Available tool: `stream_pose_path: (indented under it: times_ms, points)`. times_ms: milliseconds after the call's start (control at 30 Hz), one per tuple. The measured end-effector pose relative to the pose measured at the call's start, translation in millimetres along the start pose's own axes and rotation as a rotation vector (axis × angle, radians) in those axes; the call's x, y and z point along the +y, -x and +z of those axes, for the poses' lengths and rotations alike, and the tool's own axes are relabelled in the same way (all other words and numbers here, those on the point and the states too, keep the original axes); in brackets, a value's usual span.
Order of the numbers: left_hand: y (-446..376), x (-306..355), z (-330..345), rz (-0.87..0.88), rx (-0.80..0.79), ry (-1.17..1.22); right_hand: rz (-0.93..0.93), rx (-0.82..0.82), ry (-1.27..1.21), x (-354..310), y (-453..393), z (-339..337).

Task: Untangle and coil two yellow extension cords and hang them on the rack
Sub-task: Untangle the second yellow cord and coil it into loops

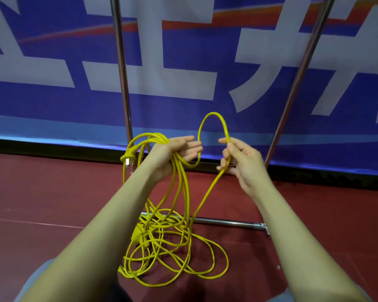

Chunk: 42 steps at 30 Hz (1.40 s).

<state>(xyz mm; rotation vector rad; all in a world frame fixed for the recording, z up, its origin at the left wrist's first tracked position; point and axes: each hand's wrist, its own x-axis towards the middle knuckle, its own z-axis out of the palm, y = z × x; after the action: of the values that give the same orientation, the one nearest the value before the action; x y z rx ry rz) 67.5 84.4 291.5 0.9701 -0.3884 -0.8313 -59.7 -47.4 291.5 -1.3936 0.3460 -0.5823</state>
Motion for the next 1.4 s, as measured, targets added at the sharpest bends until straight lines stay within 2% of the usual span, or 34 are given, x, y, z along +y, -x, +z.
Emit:
stream_pose_path:
  times_ms: [100,200,333,400,533,667,733,833,900,933,1000,1133,1233,1400]
  points:
    - [5.2,-10.9,-1.1,-0.156,-0.097,-0.19,0.084,0.034,-0.207,-11.0,-2.1,-4.4]
    - [10.2,-19.3,1.4,-0.231,-0.233,-0.366,0.132,0.04,-0.311,-15.0,-4.4,-6.6]
    - [16.3,-26.8,10.3,-0.282,-0.435,-0.454,0.164,0.086,-0.445,-16.5,-7.7,-6.6]
    - [17.9,-31.0,15.3,-0.291,-0.476,-0.463,0.149,0.093,-0.472,-15.7,-9.8,-8.3]
    - [15.9,-34.8,22.7,-0.208,-0.399,-0.371,0.134,0.104,-0.417,-10.1,-13.0,-18.1]
    - [9.0,-29.6,31.4,-0.09,-0.258,-0.066,0.281,0.089,-0.175,6.1,-10.6,-25.3]
    - [3.1,-24.0,32.1,-0.015,-0.181,0.056,0.385,-0.033,-0.008,13.5,-6.7,-23.9]
    - [-3.7,-13.4,25.8,0.114,-0.071,0.149,0.477,-0.306,0.14,19.5,2.5,-18.0]
    - [-5.8,-7.2,19.7,0.164,-0.012,0.191,0.399,-0.442,0.227,22.8,7.4,-13.3]
    - [-6.6,-4.8,16.3,0.176,0.009,0.206,0.333,-0.458,0.265,23.8,8.2,-10.9]
    - [-7.1,-0.6,8.4,0.175,0.031,0.208,0.212,-0.388,0.302,23.7,7.3,-6.3]
    - [-3.5,1.8,-4.8,0.018,0.021,0.061,0.105,-0.204,0.166,13.1,2.6,-0.6]
    - [3.4,-6.6,-5.4,-0.138,0.002,-0.117,0.19,-0.136,-0.086,1.1,-2.4,0.6]
    - [11.2,-19.6,-5.2,-0.246,-0.112,-0.338,0.236,-0.048,-0.426,-9.8,-9.4,4.9]
